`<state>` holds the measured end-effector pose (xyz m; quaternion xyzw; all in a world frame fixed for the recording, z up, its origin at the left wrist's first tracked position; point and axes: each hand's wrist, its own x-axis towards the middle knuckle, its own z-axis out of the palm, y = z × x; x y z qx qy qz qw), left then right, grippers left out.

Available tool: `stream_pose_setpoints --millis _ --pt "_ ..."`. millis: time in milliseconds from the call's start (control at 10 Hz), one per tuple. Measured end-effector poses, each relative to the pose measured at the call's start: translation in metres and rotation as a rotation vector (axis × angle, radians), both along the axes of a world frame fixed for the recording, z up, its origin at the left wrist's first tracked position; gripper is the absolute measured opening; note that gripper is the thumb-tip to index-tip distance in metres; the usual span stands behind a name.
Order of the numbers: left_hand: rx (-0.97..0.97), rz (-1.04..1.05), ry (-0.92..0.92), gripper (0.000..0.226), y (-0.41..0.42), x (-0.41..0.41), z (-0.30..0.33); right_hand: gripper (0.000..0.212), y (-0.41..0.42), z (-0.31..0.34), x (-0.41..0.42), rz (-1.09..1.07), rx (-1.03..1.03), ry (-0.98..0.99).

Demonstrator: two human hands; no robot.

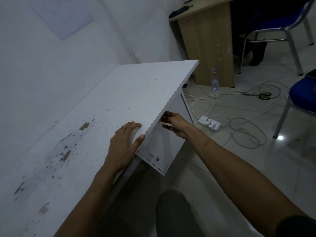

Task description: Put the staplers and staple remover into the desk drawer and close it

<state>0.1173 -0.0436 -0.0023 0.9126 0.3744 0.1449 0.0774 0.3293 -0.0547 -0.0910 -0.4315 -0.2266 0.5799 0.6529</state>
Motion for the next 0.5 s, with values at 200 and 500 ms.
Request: stream_pose_setpoints --millis 200,500 --pt "0.000 0.002 0.004 0.053 0.000 0.000 0.001 0.040 -0.003 -0.002 -0.003 0.006 0.020 0.016" --pt "-0.009 -0.005 0.005 0.055 0.001 -0.001 0.002 0.031 -0.042 -0.022 -0.005 -0.046 -0.053 -0.182"
